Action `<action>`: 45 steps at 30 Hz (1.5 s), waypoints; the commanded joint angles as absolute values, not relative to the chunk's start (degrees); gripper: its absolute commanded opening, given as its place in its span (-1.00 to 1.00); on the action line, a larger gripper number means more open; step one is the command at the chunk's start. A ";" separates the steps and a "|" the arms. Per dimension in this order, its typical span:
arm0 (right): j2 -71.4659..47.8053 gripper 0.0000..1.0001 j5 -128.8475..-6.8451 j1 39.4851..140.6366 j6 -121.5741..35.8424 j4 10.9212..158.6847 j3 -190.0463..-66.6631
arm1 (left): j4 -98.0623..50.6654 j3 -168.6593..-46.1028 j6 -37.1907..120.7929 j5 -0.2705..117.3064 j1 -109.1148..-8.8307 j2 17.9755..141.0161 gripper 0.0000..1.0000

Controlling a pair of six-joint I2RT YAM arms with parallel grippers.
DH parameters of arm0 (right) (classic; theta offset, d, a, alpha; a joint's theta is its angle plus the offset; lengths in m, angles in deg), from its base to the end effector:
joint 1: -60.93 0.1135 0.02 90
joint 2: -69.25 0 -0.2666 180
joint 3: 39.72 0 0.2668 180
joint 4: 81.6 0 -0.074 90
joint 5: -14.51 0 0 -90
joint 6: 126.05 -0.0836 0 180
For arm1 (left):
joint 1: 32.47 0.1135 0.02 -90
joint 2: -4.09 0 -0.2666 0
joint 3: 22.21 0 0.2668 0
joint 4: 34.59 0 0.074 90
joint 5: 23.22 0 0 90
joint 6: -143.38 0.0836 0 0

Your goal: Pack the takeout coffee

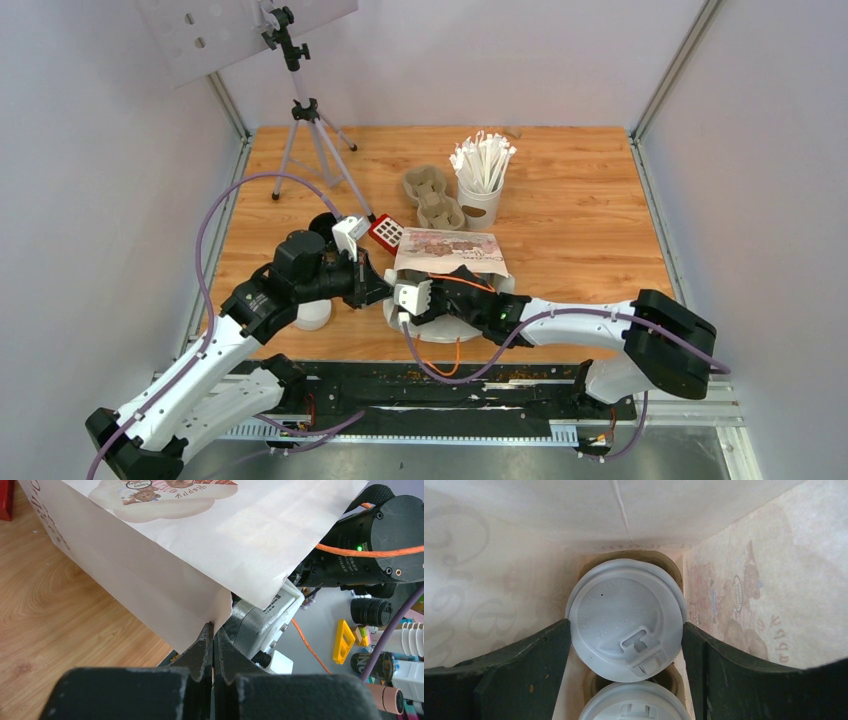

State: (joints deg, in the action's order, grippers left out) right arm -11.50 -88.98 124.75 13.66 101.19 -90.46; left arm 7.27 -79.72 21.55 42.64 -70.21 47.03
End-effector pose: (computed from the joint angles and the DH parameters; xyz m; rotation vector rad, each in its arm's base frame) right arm 0.1703 0.3021 0.1722 -1.6157 1.2336 -0.0860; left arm 0.1504 -0.1596 0.2933 0.3995 2.1815 -1.1507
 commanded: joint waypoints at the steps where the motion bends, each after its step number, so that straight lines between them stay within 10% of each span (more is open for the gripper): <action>1: -13.64 0.61 -91.60 123.81 12.38 103.34 -89.64 | 2.27 -80.74 19.54 38.90 -70.62 46.98 -1.00; 45: -2.70 0.87 -80.19 124.30 10.22 83.90 -96.39 | 5.39 -81.72 20.71 40.26 -70.66 45.62 -1.00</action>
